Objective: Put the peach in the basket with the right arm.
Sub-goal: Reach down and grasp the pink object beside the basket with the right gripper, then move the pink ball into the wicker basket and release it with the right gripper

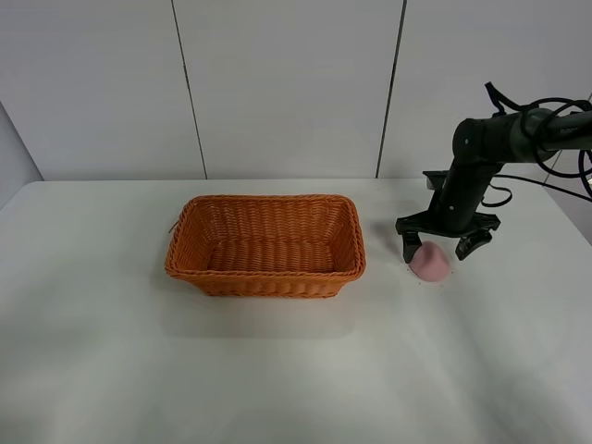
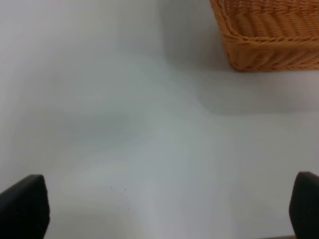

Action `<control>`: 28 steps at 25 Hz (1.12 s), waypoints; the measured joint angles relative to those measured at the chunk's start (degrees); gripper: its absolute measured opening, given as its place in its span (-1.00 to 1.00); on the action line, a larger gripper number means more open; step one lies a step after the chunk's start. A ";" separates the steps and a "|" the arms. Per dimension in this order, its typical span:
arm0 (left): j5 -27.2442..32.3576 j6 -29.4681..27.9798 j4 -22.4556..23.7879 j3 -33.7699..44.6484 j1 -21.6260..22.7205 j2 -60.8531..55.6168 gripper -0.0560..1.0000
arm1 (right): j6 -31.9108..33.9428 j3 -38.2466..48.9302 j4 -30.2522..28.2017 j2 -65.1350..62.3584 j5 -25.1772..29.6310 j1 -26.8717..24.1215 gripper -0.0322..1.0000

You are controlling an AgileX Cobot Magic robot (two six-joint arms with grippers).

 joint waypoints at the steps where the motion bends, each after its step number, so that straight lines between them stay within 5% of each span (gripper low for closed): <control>1: 0.00 0.00 0.00 0.00 0.00 0.00 0.98 | -0.05 0.00 0.00 0.19 -0.29 0.00 0.41; 12: 0.00 0.00 0.00 0.00 0.00 0.00 0.98 | -0.36 0.00 1.50 1.20 -0.36 0.00 0.39; 15: 0.00 0.00 0.00 0.00 0.00 0.00 0.98 | -1.10 0.00 1.84 1.25 0.68 0.00 0.13; 22: 0.00 0.00 0.00 0.00 0.00 0.00 0.98 | -0.91 -0.34 1.44 1.07 1.11 0.15 -0.88; 28: 0.00 0.00 0.00 0.00 0.00 0.00 0.98 | -0.91 -3.49 1.19 1.02 5.18 0.15 -0.93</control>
